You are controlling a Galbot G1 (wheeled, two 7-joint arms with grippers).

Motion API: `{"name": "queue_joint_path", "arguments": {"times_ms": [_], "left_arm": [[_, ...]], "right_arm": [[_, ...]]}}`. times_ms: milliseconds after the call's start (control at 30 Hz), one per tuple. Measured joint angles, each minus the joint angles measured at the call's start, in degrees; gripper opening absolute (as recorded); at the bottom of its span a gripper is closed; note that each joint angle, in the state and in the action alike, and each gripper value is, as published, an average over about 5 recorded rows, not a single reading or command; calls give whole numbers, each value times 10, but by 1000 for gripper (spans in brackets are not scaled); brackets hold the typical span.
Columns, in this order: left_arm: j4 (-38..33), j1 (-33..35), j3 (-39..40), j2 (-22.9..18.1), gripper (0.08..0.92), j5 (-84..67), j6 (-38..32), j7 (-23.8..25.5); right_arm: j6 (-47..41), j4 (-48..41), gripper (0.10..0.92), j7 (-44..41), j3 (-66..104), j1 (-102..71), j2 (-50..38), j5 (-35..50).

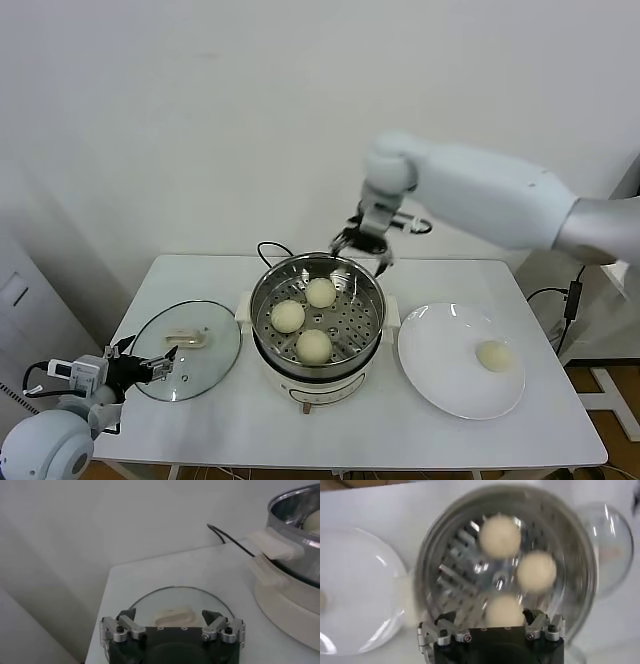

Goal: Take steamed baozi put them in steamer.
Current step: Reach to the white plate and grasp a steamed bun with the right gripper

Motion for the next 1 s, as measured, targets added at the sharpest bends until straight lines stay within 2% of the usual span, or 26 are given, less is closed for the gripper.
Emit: {"name": "queue_joint_path", "arguments": {"times_ms": [233,433,1000], "left_arm": [[-2,6,-7,-1,823,-1,0,0],[-6,12,-15,-3,823,-2,2,0],[-4,18,-24,-4,823,-6,3,0]], "right_arm": [[-69,-33,823,-19,-40,16,-63,62],[-106,-53,823,-24,-60,6,-117,83],[-133,-101,823,1,-11,-112,-205,34]]}}
